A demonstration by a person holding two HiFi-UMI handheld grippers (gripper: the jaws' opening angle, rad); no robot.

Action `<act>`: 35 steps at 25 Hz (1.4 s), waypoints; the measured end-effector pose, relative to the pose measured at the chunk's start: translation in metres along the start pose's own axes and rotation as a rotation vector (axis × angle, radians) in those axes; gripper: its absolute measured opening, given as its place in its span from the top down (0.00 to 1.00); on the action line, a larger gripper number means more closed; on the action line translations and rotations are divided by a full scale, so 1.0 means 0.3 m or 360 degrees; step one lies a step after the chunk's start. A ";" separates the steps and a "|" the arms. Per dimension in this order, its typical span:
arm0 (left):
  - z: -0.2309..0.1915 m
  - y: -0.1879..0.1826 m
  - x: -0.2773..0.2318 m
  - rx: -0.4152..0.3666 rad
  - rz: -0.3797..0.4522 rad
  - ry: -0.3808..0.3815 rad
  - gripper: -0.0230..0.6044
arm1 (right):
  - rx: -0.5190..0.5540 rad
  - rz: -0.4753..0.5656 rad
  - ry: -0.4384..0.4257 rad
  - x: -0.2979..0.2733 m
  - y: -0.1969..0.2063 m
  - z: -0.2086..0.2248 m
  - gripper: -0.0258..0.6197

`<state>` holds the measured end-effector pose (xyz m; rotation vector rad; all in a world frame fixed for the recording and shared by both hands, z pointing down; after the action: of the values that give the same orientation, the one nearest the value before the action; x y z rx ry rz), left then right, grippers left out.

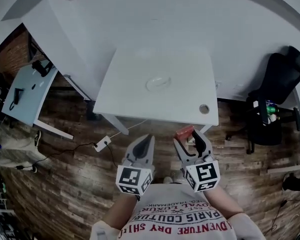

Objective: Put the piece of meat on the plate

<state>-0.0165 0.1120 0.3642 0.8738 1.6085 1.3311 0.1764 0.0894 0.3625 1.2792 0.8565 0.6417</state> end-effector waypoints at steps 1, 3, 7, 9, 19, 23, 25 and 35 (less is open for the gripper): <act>-0.002 -0.002 -0.026 -0.0004 -0.0008 -0.0003 0.95 | -0.0009 -0.0006 -0.0002 -0.017 0.001 0.024 0.53; -0.015 -0.004 -0.080 0.0001 -0.0023 -0.0012 0.95 | -0.0023 -0.0019 -0.0004 -0.054 0.002 0.068 0.53; -0.060 0.003 -0.167 0.0023 -0.0059 -0.0010 0.95 | -0.0060 -0.0048 -0.0025 -0.129 0.008 0.118 0.53; -0.089 0.004 -0.212 0.0013 -0.0062 -0.0001 0.95 | -0.0065 -0.0051 -0.0040 -0.171 0.009 0.135 0.53; -0.357 -0.068 -0.492 -0.0035 -0.0051 0.0139 0.95 | -0.0086 -0.0082 0.0047 -0.513 -0.055 0.192 0.53; -0.530 -0.123 -0.626 -0.0036 -0.0067 0.0218 0.95 | -0.0113 -0.0100 0.0124 -0.705 -0.126 0.200 0.53; -0.606 -0.145 -0.694 -0.0052 -0.0073 0.0260 0.95 | -0.0133 -0.0112 0.0159 -0.794 -0.149 0.210 0.53; -0.881 -0.157 -0.953 -0.0043 -0.0146 0.0394 0.95 | -0.0182 -0.0338 0.0301 -1.142 -0.148 0.270 0.53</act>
<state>-0.1466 -0.2573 0.3869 0.6298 1.7921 1.4357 0.0541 -0.2425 0.3886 1.0194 1.0797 0.6384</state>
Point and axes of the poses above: the fingertips, and each gripper's own axes: x backward along the fingers, z to its right, y out of its underside, the point moved 9 cm from there along x, backward along the fingers, and after that the axes turned 1 degree about -x, right-handed, at the moved point
